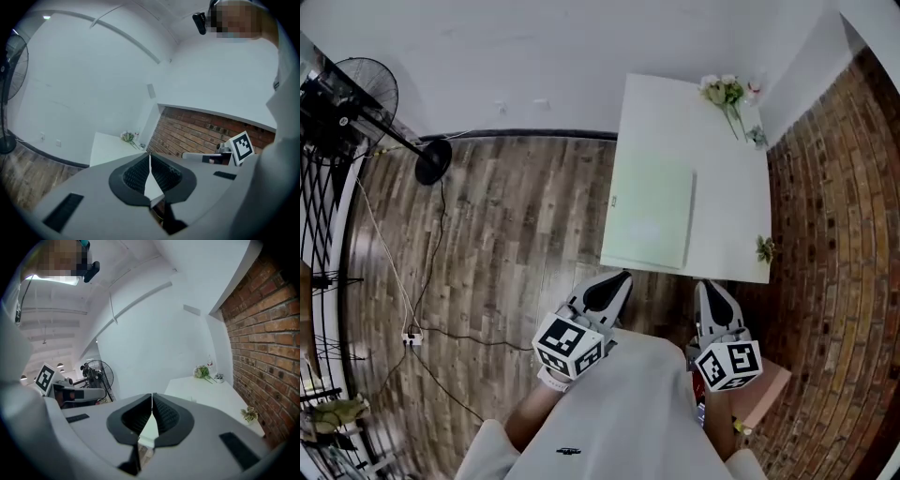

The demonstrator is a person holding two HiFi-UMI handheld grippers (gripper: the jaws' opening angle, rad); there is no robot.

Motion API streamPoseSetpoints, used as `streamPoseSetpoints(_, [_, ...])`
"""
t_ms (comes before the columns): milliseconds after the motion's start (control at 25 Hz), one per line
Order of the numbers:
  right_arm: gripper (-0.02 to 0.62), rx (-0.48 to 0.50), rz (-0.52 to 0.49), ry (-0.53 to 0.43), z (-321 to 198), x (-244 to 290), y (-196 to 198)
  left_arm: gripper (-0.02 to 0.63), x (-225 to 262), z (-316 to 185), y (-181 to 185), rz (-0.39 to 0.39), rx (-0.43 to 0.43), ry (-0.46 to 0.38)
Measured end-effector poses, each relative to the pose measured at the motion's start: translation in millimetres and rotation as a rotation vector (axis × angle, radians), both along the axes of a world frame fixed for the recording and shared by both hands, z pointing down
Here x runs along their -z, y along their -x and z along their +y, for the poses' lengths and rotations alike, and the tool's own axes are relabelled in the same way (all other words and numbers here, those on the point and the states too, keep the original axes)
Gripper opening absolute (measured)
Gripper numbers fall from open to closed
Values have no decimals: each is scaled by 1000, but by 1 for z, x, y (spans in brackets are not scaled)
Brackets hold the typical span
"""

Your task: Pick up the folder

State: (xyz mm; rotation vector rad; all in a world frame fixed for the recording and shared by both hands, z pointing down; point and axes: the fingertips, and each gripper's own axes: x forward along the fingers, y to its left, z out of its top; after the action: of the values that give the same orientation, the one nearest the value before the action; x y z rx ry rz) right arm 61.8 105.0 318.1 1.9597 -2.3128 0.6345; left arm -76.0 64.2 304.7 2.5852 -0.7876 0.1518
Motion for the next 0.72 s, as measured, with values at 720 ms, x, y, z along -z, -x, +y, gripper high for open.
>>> streamPoseSetpoints(720, [14,39,-45,13,-86,3,-9,28,0,-69,-12,-2,8,27])
